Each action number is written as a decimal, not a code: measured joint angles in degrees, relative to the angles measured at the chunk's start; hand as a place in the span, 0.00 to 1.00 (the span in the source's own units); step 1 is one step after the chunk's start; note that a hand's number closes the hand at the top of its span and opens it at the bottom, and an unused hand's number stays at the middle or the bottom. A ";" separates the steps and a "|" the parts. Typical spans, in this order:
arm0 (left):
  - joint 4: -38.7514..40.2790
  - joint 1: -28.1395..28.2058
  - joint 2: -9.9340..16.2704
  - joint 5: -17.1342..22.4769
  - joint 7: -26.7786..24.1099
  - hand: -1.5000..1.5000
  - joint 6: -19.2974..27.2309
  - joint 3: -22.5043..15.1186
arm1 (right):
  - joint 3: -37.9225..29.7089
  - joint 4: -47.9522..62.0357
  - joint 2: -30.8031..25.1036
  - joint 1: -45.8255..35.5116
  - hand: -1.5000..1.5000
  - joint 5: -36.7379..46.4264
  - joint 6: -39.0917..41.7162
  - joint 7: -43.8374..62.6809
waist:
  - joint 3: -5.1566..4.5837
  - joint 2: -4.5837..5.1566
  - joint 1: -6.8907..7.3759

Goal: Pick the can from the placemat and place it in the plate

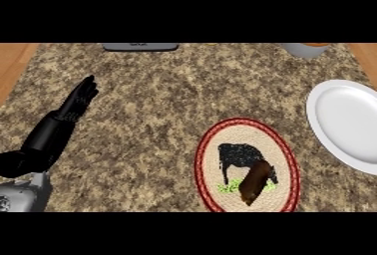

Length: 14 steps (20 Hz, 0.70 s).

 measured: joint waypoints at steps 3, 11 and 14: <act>-0.05 -1.21 -1.31 -0.85 0.84 0.50 -0.09 -0.83 | 1.68 6.81 1.25 -6.11 1.00 4.23 -2.00 -0.42 | -0.02 0.12 0.84; 0.58 -2.08 -1.91 -1.11 0.37 0.50 -1.46 -0.37 | 8.94 27.66 4.16 -20.04 0.00 15.36 -2.39 4.15 | 0.02 0.43 2.26; 0.10 -2.25 -2.23 -1.30 1.19 0.50 -1.91 -0.22 | 9.79 37.34 5.71 -26.46 0.00 18.21 -2.77 2.07 | 0.05 0.42 2.24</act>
